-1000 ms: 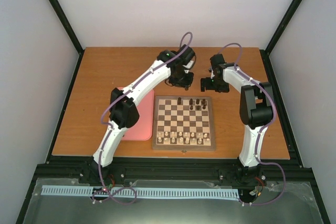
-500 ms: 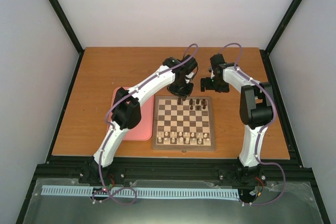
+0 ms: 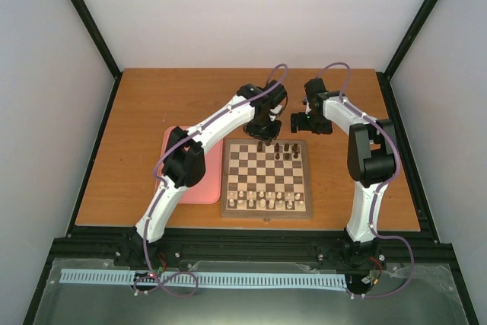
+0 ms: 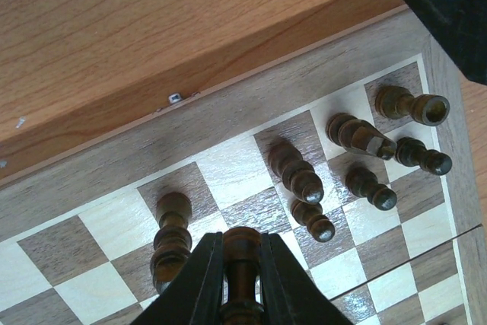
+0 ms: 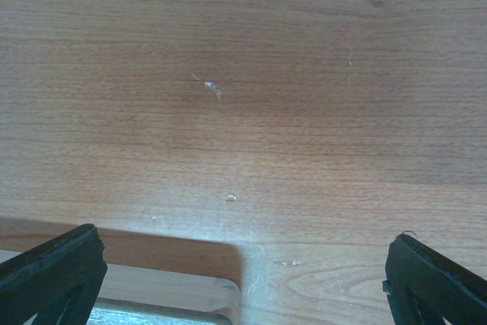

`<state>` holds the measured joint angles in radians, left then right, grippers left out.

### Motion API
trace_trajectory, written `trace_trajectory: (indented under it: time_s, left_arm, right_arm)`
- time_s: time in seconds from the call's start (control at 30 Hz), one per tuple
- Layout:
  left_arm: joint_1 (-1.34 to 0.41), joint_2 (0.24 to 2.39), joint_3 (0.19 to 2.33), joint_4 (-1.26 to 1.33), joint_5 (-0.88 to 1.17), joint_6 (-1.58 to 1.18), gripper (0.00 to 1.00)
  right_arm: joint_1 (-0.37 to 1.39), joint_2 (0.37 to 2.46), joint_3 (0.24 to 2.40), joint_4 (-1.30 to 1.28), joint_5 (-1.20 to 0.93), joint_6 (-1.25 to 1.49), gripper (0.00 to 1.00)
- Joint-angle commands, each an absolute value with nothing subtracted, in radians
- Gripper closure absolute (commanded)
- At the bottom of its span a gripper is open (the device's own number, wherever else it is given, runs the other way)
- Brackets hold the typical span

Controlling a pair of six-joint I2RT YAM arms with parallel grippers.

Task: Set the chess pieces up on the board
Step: Place the chess piece on the chessboard.

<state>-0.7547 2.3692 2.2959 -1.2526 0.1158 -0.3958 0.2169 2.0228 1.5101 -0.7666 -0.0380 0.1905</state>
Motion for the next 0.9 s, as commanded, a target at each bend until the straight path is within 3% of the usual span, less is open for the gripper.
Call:
trace_trajectory:
  time_s: [0.0,0.87]
  left_arm:
    - [-0.752,2.396,2.311,-1.236,0.109,-0.384,0.98]
    - [-0.753,2.484,2.402,-1.244,0.118,-0.374,0.94]
  right_arm:
    - [0.214,2.024,1.507,-0.758,-0.032,0.186,0.00]
    - [0.209,2.034,1.512,-0.756,-0.040,0.186,0.00]
